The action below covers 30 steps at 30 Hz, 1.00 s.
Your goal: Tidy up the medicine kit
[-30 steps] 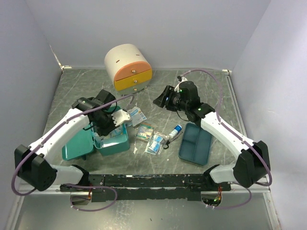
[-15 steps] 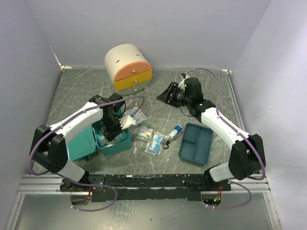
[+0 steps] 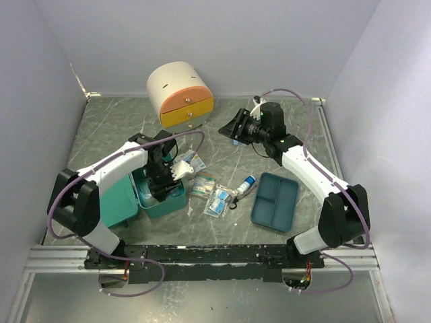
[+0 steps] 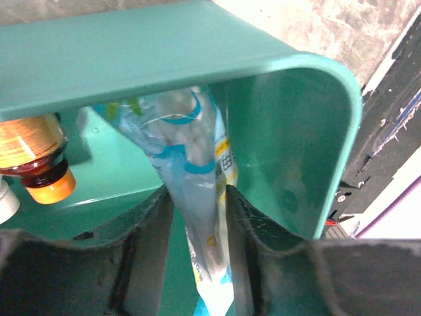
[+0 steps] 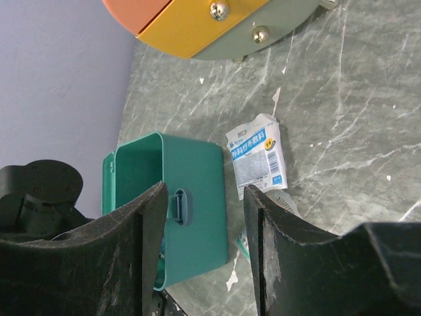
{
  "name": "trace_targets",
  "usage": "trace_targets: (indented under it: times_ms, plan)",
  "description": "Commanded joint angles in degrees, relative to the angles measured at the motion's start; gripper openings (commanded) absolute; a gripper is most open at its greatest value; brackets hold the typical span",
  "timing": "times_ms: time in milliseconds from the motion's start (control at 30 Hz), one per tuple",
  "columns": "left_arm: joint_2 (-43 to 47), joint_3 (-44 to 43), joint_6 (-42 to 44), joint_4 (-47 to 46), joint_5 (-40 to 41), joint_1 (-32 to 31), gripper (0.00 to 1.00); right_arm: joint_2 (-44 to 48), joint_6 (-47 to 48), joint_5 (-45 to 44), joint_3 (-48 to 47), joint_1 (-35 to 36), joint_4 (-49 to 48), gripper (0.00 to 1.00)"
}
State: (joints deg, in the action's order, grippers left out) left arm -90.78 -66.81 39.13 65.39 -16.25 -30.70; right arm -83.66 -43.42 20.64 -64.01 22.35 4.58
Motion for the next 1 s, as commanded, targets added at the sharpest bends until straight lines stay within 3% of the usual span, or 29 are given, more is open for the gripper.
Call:
trace_targets:
  times_ms: [0, 133, 200, 433, 567, 767, 967]
  plan:
    - [0.5, -0.7, -0.4, -3.4, -1.0, 2.2, 0.51, -1.6, 1.9, 1.1, -2.2, -0.6, 0.0, 0.5]
    - [1.0, -3.8, -0.9, -2.7, -0.7, 3.5, 0.59, -3.4, 1.6, 2.8, -2.5, -0.9, -0.6, 0.5]
    - [1.2, -5.0, -0.8, -2.2, 0.0, 3.6, 0.58, -4.0, 1.6, 3.7, -2.7, -0.9, -0.9, 0.5]
    - [2.2, -7.0, 0.6, -0.3, -0.5, 3.7, 0.47, -4.6, 2.2, 3.4, -3.3, -1.1, -0.3, 0.5]
    - [2.1, -3.9, 0.4, -1.5, 2.2, 3.7, 0.42, -4.7, 2.1, 3.0, -2.8, -1.3, -0.5, 0.5]
    - [1.6, 1.5, -0.8, -10.0, 6.0, 3.7, 0.2, -5.3, 2.1, 2.8, -2.3, -1.4, -0.6, 0.5]
    - [1.9, 6.3, -1.5, -19.2, 7.4, 3.8, 0.15, -5.2, 2.0, 2.1, -2.2, -1.6, -0.3, 0.49]
